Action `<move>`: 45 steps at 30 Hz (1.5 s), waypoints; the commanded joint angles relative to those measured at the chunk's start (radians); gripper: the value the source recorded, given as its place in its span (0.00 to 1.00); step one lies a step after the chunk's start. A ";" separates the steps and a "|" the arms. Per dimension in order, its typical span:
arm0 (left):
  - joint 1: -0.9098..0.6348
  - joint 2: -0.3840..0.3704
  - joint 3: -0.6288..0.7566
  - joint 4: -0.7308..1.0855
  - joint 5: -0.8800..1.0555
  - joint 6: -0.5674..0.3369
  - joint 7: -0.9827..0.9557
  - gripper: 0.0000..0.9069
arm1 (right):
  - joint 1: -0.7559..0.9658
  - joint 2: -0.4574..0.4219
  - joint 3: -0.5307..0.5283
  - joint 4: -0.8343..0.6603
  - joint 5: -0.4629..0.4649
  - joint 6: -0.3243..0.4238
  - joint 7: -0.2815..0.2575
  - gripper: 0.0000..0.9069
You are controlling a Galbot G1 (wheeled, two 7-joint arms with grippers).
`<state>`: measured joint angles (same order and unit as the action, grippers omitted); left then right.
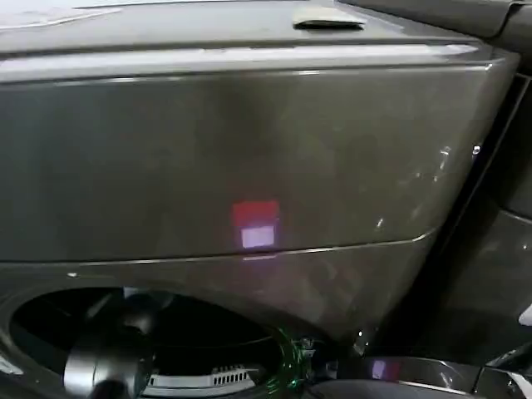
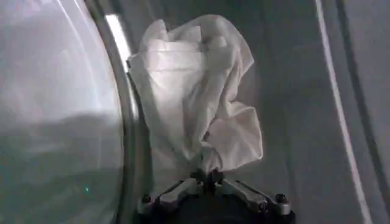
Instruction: Grasp the clothes from the dryer.
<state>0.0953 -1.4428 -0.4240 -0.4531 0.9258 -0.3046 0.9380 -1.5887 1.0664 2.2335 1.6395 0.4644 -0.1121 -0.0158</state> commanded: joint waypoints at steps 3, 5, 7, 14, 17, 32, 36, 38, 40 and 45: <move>0.082 -0.027 -0.060 -0.186 -0.326 0.159 -0.178 0.00 | 0.000 0.004 -0.010 0.061 0.045 -0.049 -0.002 1.00; 0.097 -0.037 -0.067 -0.235 -0.433 0.217 -0.279 0.00 | 0.004 0.001 -0.006 0.073 0.067 -0.063 0.004 1.00; 0.099 -0.053 -0.088 -0.283 -0.550 0.271 -0.402 0.00 | 0.006 0.004 -0.002 0.085 0.068 -0.077 -0.016 1.00; 0.148 -0.073 -0.102 -0.459 -0.807 0.425 -0.734 0.00 | 0.004 0.016 -0.020 0.077 0.039 -0.020 -0.029 1.00; 0.179 -0.074 -0.100 -0.534 -0.841 0.420 -0.807 0.00 | 0.016 0.012 -0.020 0.075 0.042 -0.016 -0.023 1.00; 0.155 -0.082 -0.114 -0.518 -1.020 0.425 -0.998 0.00 | 0.012 0.003 -0.024 0.087 0.041 -0.016 -0.015 1.00; 0.155 -0.088 -0.113 -0.518 -1.034 0.428 -1.007 0.00 | 0.012 0.007 -0.023 0.087 0.041 -0.016 -0.017 1.00; 0.153 -0.091 -0.114 -0.507 -1.044 0.424 -1.017 0.00 | 0.014 0.007 -0.024 0.085 0.040 -0.018 -0.014 1.00; 0.151 -0.092 -0.117 -0.501 -1.045 0.423 -1.018 0.00 | 0.014 0.008 -0.024 0.084 0.041 -0.019 -0.010 1.00; 0.146 -0.086 -0.115 -0.491 -1.053 0.424 -1.005 0.00 | 0.023 0.007 -0.018 0.087 0.044 -0.039 -0.016 1.00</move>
<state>0.2419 -1.5286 -0.5370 -0.9375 -0.0546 0.1030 -0.0121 -1.5730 1.0755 2.2109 1.7218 0.5060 -0.1339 -0.0287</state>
